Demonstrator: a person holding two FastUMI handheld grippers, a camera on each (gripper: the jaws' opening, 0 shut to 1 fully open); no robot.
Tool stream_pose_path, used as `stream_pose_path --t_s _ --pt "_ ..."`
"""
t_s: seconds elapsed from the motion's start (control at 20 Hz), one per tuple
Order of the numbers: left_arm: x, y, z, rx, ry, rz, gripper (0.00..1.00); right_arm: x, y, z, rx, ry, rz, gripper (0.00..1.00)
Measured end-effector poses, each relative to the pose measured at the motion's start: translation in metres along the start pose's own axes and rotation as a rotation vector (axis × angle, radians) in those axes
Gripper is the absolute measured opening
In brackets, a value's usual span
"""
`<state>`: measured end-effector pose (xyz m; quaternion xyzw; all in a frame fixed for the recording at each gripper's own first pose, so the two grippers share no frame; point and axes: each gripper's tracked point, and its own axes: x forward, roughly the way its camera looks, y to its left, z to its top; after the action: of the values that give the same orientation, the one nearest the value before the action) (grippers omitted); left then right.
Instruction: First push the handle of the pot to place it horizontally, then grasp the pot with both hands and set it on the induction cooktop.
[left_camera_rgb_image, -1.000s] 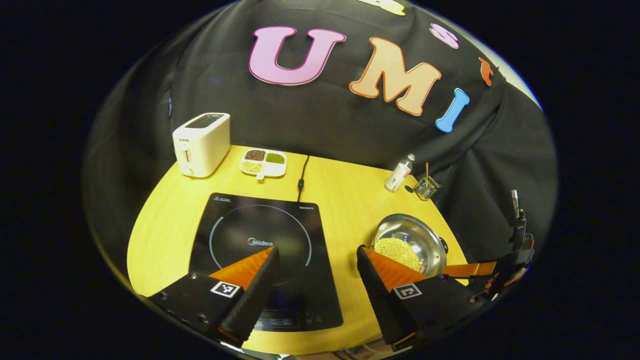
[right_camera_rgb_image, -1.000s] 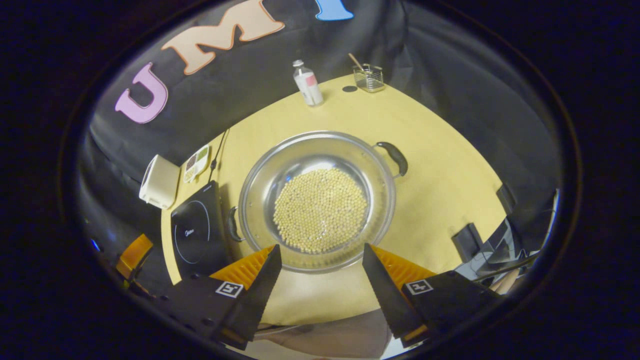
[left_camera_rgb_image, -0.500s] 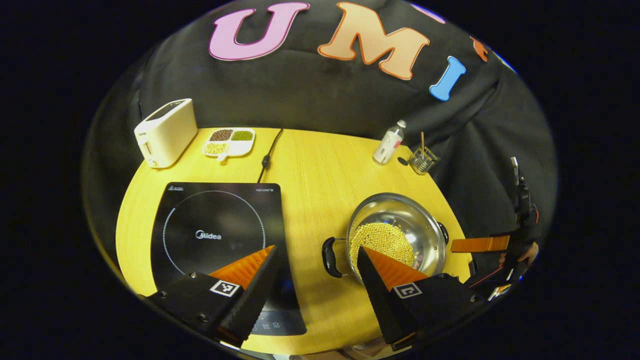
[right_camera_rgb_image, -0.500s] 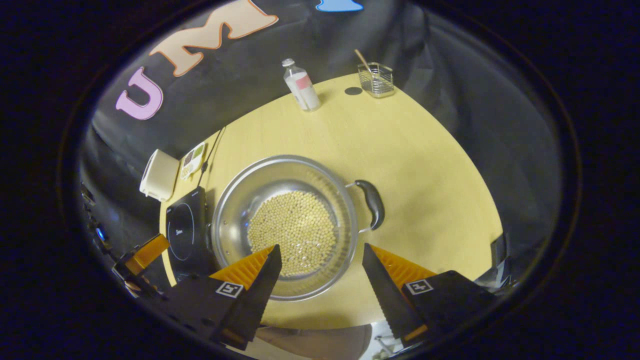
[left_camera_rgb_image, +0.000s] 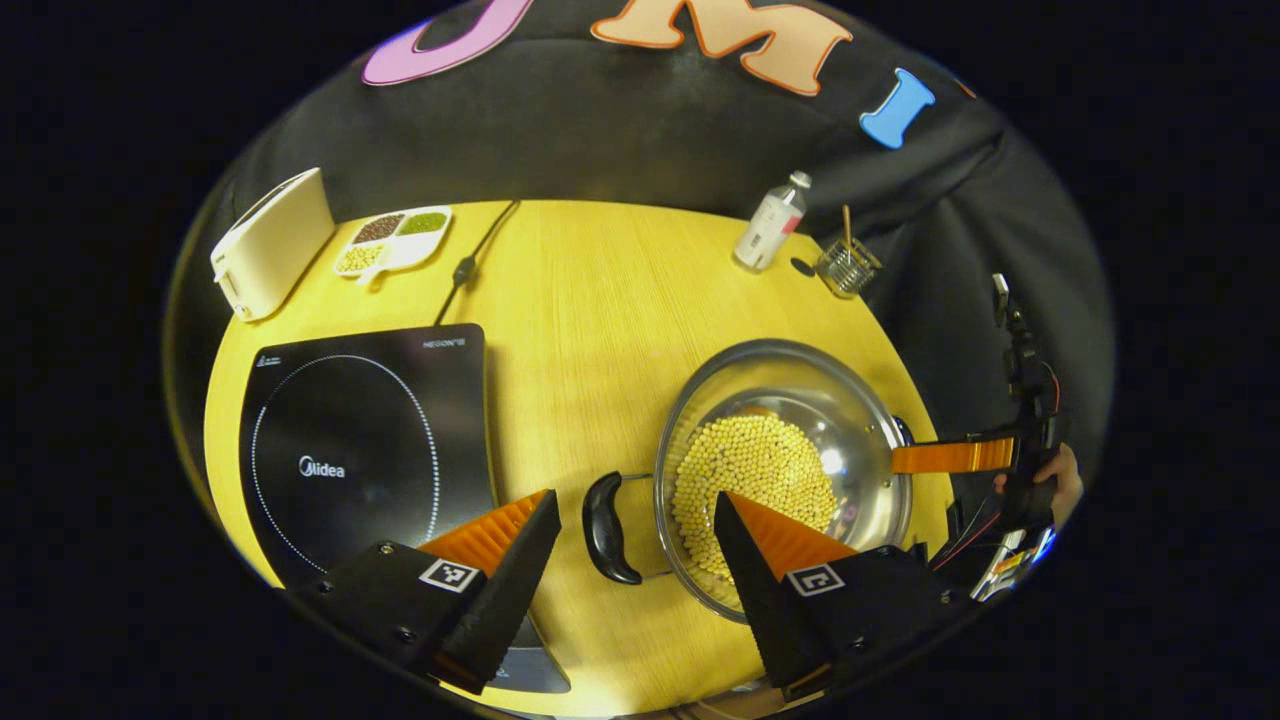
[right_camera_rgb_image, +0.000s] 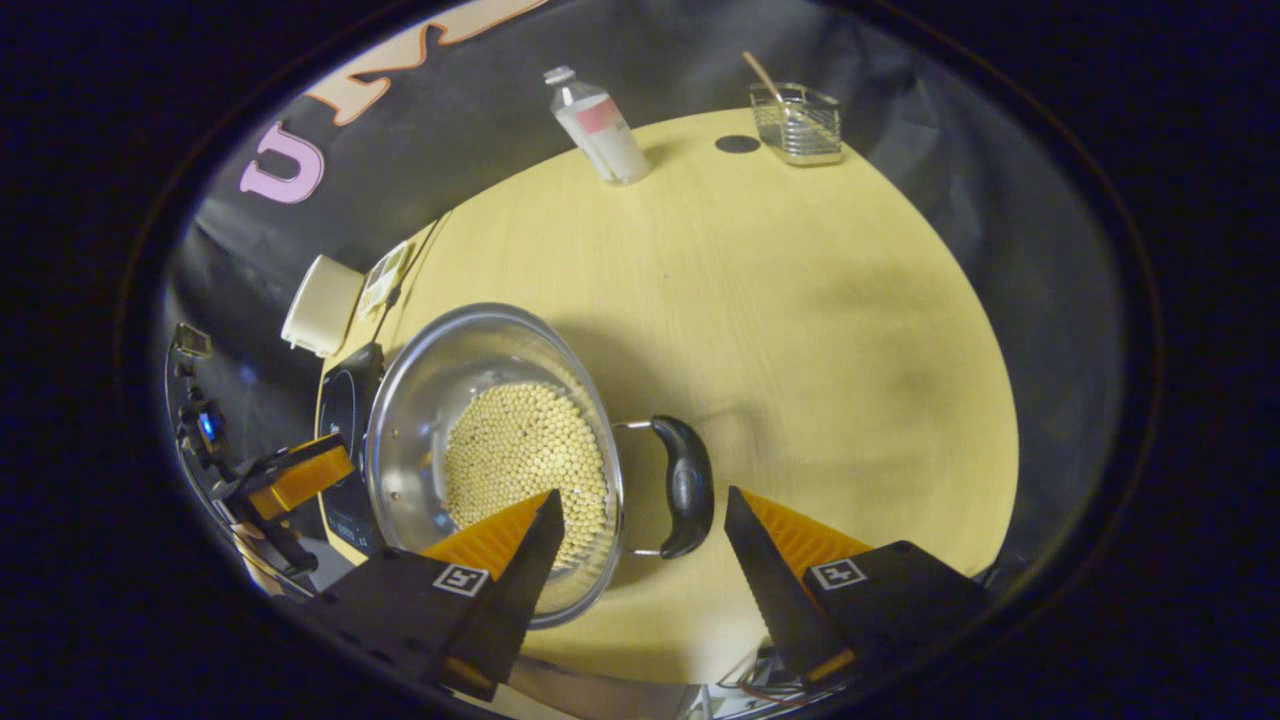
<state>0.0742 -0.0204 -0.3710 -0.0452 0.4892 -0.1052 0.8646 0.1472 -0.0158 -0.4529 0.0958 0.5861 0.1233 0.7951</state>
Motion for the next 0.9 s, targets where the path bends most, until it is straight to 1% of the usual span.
stream_pose_path --t_s 0.05,0.1,0.15,0.25,0.3,0.4,0.45,0.5,0.55,0.65,0.7,0.75,0.8,0.85,0.9 --pt "0.005 0.0 -0.003 -0.005 0.021 0.001 0.96 0.005 -0.001 0.001 -0.002 0.013 0.014 1.0" --pt "0.01 -0.003 -0.007 -0.013 0.038 -0.002 1.0 0.011 -0.003 0.0 -0.003 0.025 0.022 0.92" --pt "0.015 -0.004 -0.009 -0.025 0.053 -0.002 0.96 0.015 -0.006 0.001 -0.007 0.036 0.026 0.92" --pt "0.023 -0.003 -0.012 -0.041 0.082 0.005 0.95 0.021 -0.007 -0.003 -0.021 0.056 0.04 0.92" --pt "0.026 -0.003 -0.014 -0.053 0.094 0.009 0.95 0.022 -0.007 -0.003 -0.025 0.065 0.052 0.89" --pt "0.033 -0.001 -0.018 -0.072 0.124 0.016 0.93 0.027 -0.003 -0.003 -0.02 0.08 0.083 0.89" --pt "0.035 0.0 -0.021 -0.075 0.138 0.017 0.91 0.031 -0.002 -0.002 -0.011 0.084 0.095 0.84" --pt "0.037 0.001 -0.022 -0.077 0.149 0.02 0.9 0.033 0.0 -0.001 -0.005 0.093 0.109 0.74" --pt "0.039 0.003 -0.023 -0.081 0.155 0.026 0.94 0.035 0.001 -0.002 -0.004 0.106 0.118 0.68" --pt "0.044 0.008 -0.024 -0.092 0.169 0.04 0.82 0.04 0.004 -0.005 -0.021 0.128 0.134 0.69" --pt "0.045 0.01 -0.025 -0.093 0.175 0.046 0.78 0.042 0.007 -0.006 -0.031 0.138 0.142 0.68" --pt "0.046 0.013 -0.026 -0.09 0.185 0.056 0.72 0.045 0.007 -0.004 -0.041 0.143 0.148 0.68" --pt "0.046 0.017 -0.029 -0.093 0.198 0.064 0.69 0.045 0.007 -0.003 -0.033 0.147 0.149 0.68" --pt "0.047 0.016 -0.031 -0.108 0.209 0.062 0.64 0.047 0.007 -0.004 -0.038 0.161 0.152 0.61" --pt "0.047 0.016 -0.031 -0.123 0.214 0.06 0.64 0.042 0.007 -0.006 -0.033 0.164 0.162 0.53"
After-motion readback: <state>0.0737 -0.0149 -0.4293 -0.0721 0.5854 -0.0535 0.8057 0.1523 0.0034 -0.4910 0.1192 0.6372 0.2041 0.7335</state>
